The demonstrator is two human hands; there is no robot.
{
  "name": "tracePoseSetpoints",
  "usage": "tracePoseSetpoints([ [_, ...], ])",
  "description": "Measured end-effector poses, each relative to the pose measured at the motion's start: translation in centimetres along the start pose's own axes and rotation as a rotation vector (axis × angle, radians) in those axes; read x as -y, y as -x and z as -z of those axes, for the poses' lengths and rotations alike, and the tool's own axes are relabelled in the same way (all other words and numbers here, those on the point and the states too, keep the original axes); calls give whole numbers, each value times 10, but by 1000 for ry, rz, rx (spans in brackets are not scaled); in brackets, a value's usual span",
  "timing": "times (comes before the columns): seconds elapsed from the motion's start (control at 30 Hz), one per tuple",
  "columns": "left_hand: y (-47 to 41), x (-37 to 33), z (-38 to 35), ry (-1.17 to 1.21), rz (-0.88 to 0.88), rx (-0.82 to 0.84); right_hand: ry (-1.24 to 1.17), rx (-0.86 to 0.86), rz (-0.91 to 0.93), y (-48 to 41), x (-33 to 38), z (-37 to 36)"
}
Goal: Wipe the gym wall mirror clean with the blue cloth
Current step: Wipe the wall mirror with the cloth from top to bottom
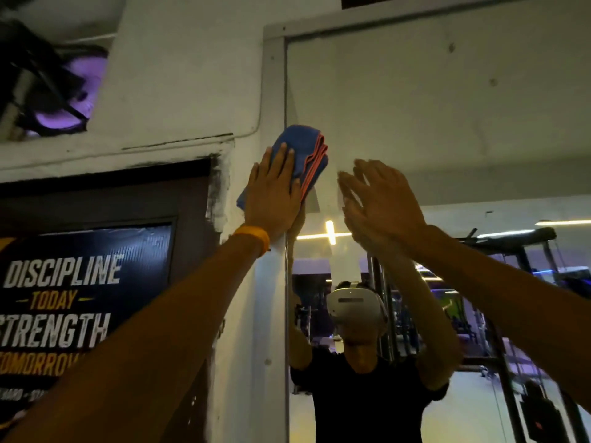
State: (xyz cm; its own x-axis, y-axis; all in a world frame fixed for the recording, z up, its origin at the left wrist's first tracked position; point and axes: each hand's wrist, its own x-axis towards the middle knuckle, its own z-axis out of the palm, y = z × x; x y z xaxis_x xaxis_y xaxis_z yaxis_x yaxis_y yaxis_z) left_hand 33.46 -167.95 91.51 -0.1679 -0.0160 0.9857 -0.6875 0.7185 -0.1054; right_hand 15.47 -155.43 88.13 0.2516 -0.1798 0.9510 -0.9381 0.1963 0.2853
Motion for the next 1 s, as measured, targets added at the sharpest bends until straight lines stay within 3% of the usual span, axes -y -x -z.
tracePoseSetpoints([
  [0.2,81,0,-5,93,-97,8,100,46,-12,9,1,-19],
  [0.4,-48,6,13,-25,-2,32,114,23,-4,5,0,-9],
  [0.5,-60,5,5,-75,21,-18,90,37,11,10,-3,-11],
  [0.63,39,-1,-14,32,-36,-62,49,43,-13,25,4,-9],
  [0.8,174,-1,-18,81,-109,69,-11,28,-62,66,16,-5],
  [0.9,117,6,-5,44,-105,100,-4,64,-44,75,22,0],
  [1.0,54,-1,5,23,6,125,-31,76,-80,71,30,9],
])
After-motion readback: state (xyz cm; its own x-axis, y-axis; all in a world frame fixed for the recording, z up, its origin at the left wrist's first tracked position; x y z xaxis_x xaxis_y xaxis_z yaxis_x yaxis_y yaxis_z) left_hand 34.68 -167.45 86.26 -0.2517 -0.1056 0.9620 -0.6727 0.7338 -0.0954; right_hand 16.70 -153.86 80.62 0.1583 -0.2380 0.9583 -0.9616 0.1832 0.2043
